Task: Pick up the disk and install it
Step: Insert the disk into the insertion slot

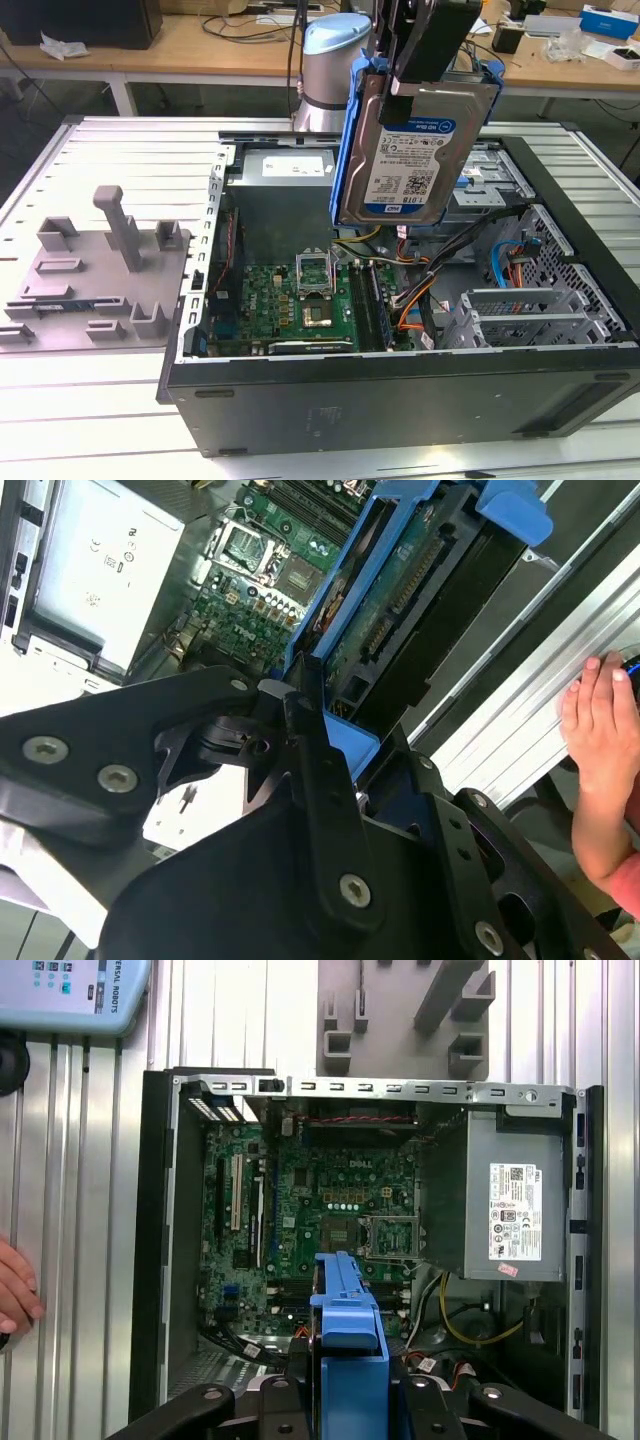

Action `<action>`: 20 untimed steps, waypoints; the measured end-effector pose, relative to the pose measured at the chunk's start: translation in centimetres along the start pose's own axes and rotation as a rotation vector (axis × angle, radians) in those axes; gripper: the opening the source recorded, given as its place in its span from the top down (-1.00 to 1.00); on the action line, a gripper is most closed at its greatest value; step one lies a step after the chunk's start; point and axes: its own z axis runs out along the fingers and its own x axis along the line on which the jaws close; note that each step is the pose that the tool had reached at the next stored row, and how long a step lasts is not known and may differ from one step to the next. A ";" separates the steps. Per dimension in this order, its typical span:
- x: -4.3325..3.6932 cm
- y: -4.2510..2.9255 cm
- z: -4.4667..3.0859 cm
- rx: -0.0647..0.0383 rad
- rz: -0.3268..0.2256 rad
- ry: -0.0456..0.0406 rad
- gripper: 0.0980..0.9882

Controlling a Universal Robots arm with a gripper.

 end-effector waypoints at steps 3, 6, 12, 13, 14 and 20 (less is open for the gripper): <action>0.00 0.00 0.00 0.000 0.000 0.0000 0.40; 0.00 -0.01 0.00 0.000 0.000 0.0000 0.40; 0.01 -0.02 0.00 0.000 0.000 0.0000 0.40; 0.01 -0.02 0.00 0.000 0.000 0.0000 0.40; 0.01 -0.02 0.00 0.002 0.000 0.0001 0.40; 0.06 0.46 0.05 0.042 0.000 -0.0207 0.40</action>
